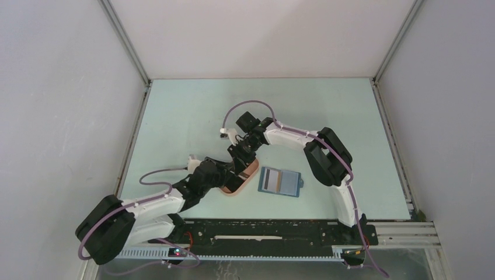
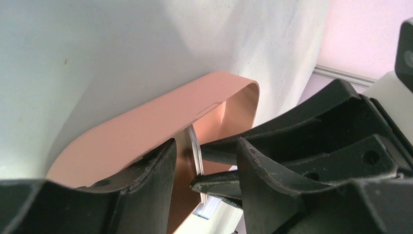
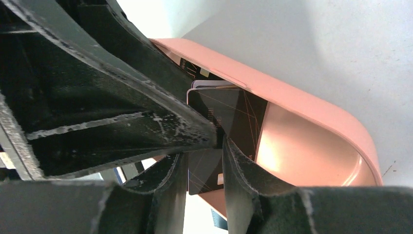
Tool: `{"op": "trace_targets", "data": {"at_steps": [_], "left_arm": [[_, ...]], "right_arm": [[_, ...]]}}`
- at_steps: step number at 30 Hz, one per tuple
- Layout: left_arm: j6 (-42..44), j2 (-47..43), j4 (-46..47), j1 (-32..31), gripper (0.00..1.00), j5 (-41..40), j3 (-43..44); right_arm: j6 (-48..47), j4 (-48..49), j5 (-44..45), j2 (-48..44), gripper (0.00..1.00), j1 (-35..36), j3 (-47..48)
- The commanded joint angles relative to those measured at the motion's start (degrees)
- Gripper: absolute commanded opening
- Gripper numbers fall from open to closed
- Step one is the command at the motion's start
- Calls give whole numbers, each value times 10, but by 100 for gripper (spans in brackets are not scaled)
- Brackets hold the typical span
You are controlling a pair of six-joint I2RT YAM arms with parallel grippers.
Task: Put the credit cards into the card holder
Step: Pick up the credit card from the storage box.
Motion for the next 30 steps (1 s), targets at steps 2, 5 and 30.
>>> {"op": "trace_targets", "data": {"at_steps": [2, 5, 30], "left_arm": [[-14, 61, 0, 13, 53, 14, 18], [-17, 79, 13, 13, 51, 18, 19], [76, 92, 4, 14, 7, 28, 33]], "right_arm": [[-15, -12, 30, -16, 37, 20, -6], [-20, -14, 33, -18, 37, 26, -4], [-78, -61, -3, -93, 68, -19, 9]]}}
